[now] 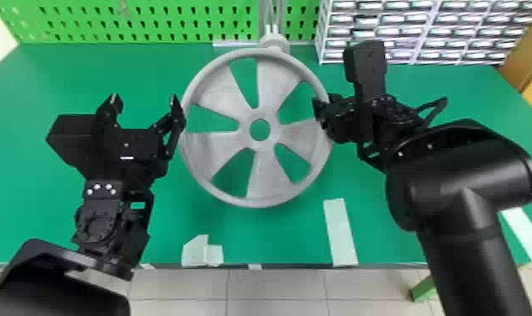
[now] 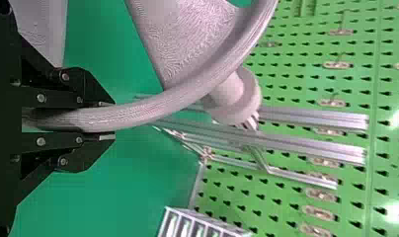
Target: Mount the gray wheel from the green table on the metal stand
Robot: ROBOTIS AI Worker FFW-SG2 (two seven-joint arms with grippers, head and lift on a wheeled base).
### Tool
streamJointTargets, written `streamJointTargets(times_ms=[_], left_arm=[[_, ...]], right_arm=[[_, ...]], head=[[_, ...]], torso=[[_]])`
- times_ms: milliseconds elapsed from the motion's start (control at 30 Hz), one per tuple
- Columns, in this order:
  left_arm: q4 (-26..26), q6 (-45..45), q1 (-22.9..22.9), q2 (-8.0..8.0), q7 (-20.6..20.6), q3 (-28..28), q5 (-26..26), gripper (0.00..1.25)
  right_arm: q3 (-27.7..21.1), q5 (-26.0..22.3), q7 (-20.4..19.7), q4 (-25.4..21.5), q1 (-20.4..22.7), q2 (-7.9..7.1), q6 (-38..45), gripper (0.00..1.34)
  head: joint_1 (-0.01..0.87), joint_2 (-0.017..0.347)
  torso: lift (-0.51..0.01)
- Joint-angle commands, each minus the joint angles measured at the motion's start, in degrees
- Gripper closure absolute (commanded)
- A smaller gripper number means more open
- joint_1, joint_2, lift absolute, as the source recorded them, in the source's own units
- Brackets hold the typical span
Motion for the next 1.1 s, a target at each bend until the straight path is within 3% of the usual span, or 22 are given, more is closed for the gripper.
streamJointTargets(times_ms=[0,633,800,1067], left_arm=[[1.46,-2.41,0.15,0.07,-0.09,-0.04,0.63,0.38],[6.21,-8.21,-0.73,2.54,-0.26,-1.45,2.91,0.33],[7.61,-9.97,-0.81,2.62,-0.53,-1.54,3.18,0.33],[9.37,-10.94,-0.9,2.62,-1.05,-1.63,4.06,0.33]], right_arm=[[-0.07,-0.91,-2.21,-0.29,1.3,-0.05,-3.83,1.19],[-0.78,-2.49,-12.32,-0.29,5.96,0.56,-17.36,1.19],[-0.6,-2.14,-13.9,-0.02,6.66,0.65,-20.09,1.19],[0.63,-3.1,-19.7,1.91,8.33,0.12,-28.52,1.19]], head=[[0.867,0.052],[0.867,0.052],[0.867,0.052],[0.867,0.052]], torso=[[-0.1],[-0.1],[-0.1],[-0.1]])
